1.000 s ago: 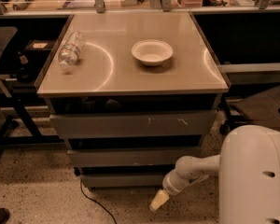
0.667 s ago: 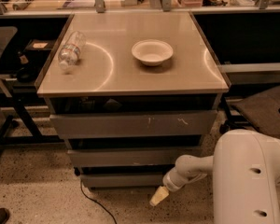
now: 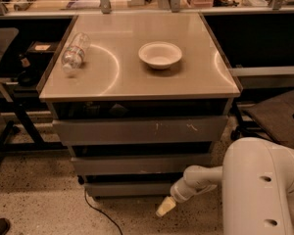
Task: Open bottom drawer
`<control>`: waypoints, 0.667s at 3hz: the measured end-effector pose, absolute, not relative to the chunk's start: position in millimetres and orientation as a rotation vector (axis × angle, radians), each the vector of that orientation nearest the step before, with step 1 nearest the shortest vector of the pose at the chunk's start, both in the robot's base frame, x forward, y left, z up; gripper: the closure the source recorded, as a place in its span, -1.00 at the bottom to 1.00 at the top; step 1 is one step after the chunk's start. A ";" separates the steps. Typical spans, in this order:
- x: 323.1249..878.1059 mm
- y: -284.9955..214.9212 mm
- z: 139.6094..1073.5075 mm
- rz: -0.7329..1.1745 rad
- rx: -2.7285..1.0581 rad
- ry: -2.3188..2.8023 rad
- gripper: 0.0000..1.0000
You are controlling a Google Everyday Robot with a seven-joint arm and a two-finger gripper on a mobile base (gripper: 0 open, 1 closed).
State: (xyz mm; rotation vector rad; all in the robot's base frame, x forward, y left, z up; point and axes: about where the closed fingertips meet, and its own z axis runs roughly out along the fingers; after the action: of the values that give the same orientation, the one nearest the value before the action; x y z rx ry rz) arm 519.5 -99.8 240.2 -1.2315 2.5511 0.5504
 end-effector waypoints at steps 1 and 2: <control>534.1 -101.4 222.5 0.526 -1.153 2.535 -1.00; 550.9 -106.3 213.2 0.488 -1.109 2.516 -1.00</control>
Offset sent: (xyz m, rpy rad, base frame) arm 0.0544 -0.0159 -0.0351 0.0106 -0.1353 -0.1313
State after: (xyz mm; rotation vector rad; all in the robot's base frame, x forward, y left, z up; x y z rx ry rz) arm 550.9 -106.3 213.2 -1.1089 2.5161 0.4884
